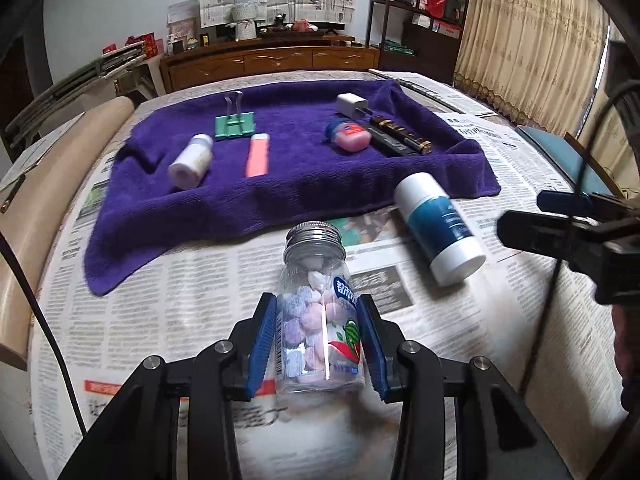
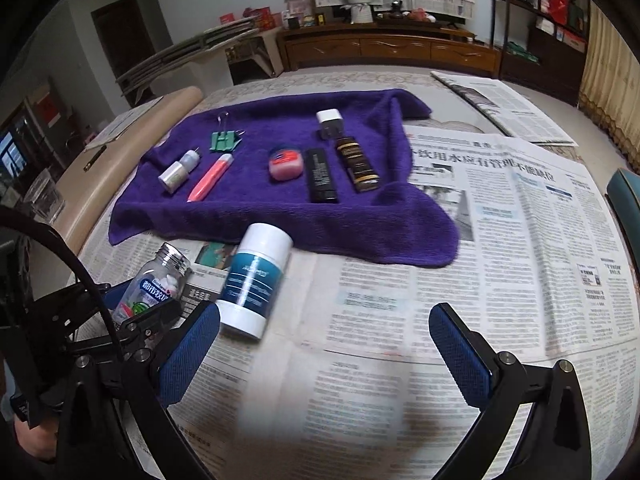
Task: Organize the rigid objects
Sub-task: 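Grasp the clear candy jar with the left tool while the right tool grasps the Vaseline stick, then place the candy jar on the towel with the left tool while the right tool sets the stick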
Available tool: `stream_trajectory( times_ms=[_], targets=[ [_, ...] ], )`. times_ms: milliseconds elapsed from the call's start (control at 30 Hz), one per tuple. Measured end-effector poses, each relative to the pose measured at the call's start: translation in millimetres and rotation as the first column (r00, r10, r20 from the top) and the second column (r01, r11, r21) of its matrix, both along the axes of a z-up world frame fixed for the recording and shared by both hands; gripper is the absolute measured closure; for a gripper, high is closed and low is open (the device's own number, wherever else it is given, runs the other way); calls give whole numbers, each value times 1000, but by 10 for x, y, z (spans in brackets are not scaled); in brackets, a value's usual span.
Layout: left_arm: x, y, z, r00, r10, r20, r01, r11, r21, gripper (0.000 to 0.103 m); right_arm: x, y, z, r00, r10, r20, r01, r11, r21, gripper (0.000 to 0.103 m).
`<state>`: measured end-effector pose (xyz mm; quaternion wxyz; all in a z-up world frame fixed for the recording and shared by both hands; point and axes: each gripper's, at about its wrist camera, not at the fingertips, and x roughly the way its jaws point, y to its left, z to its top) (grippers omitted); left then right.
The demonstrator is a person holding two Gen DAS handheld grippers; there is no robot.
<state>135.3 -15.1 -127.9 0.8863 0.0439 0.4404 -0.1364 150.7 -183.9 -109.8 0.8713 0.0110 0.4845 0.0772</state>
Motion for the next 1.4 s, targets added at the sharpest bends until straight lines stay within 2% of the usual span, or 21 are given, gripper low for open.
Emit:
stream_trajectory(
  times_ms=[367,500,667,767,833,900,1133,1233,1300,1400],
  targets=[
    [-58,263,-45,1000,9,-22,-10,1000,-21,64,276,551,-229,1000,25,-1,-25,994,-103,2],
    [-45,289,-44,1000,9,-23,-10,999,-34,64,275,566,-333,1000,10,-26,-13,990,-137,9],
    [-24,331,-46,1000,18,-25,-19,999,-42,64,262,399,-370,998,-33,-47,26,990,-137,9],
    [-16,360,-45,999,25,-28,-26,999,-47,64,282,377,-350,999,-36,-28,31,987,-157,9],
    [-9,365,-47,999,27,-31,-29,998,-51,64,291,383,-353,999,-31,-20,28,986,-165,14],
    [-7,366,-47,999,28,-30,-29,998,-51,64,299,390,-383,999,-20,-33,14,988,-152,25],
    [10,360,-49,999,35,-32,-37,998,-49,64,258,480,-401,1000,-9,2,9,989,-147,37],
    [13,364,-48,999,36,-35,-38,998,-51,64,256,507,-398,1000,12,10,-10,990,-138,47],
    [10,364,-48,999,37,-35,-39,998,-50,64,247,520,-390,1000,26,14,-24,991,-131,65],
    [11,358,-48,999,35,-37,-37,998,-46,64,266,477,-363,999,33,-4,-34,994,-109,67]
  ],
)
